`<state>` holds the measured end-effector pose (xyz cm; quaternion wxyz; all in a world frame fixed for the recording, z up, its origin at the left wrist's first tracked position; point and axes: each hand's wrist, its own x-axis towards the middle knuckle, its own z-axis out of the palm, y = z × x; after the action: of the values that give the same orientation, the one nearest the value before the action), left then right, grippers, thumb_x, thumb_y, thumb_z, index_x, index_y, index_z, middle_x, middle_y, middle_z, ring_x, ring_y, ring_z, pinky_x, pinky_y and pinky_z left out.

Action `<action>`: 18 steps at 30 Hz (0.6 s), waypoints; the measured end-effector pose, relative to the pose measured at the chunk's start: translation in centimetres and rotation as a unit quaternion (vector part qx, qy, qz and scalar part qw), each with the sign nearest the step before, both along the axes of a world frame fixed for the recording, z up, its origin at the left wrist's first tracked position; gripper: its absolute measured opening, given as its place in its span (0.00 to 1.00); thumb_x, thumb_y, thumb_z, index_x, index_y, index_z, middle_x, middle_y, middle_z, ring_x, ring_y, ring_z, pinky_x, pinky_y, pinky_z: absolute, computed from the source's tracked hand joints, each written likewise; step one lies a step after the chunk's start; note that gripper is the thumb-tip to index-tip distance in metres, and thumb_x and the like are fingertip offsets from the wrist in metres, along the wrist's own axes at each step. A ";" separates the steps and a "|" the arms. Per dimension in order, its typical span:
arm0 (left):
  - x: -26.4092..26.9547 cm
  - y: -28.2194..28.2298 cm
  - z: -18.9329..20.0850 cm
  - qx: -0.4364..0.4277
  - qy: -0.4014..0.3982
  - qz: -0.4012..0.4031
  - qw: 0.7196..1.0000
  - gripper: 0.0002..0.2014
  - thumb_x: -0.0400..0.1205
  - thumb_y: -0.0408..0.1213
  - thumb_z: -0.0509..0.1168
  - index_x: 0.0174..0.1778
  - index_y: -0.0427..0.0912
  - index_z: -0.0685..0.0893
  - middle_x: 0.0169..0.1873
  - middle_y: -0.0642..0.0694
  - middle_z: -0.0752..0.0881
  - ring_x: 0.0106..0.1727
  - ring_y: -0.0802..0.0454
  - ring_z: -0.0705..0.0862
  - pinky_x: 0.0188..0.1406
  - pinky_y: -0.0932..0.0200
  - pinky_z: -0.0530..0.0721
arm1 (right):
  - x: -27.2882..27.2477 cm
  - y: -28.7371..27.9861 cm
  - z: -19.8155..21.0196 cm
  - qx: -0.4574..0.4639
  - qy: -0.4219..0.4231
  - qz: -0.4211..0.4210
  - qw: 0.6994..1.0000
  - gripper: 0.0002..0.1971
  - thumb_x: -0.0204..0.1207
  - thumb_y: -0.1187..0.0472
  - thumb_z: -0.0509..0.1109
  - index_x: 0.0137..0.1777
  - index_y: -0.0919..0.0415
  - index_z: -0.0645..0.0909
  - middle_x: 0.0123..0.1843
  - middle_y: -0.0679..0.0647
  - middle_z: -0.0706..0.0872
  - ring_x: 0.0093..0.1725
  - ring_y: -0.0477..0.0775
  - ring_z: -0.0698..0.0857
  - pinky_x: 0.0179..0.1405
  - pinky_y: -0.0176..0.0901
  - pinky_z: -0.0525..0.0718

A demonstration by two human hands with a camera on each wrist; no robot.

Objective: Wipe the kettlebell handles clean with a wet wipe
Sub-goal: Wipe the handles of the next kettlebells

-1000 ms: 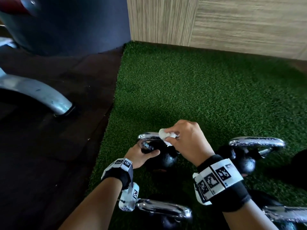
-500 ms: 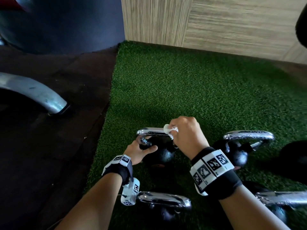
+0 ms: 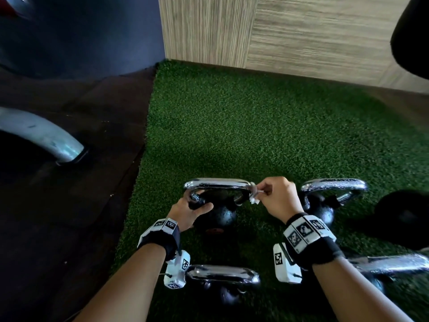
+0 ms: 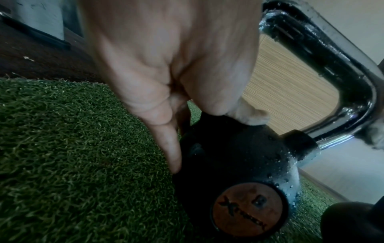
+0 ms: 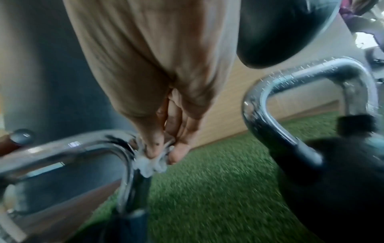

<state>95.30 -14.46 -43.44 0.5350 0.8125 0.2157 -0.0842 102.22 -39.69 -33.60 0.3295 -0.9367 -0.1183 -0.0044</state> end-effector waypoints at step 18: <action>-1.0 1.5 2.4 0.143 0.093 -0.152 0.974 0.41 0.73 0.58 0.80 0.81 0.53 0.73 0.71 0.50 0.85 0.71 0.48 0.83 0.74 0.52 0.79 | 1.0 -0.3 -3.1 -0.071 0.162 0.065 0.982 0.04 0.68 0.59 0.83 0.41 0.54 0.93 0.32 0.44 0.88 0.41 0.44 0.88 0.34 0.31 0.76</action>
<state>94.35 -12.93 -41.02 0.3716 0.8927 0.1481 -0.2077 103.21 -40.02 -36.75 0.2768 -0.9362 -0.1243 0.1772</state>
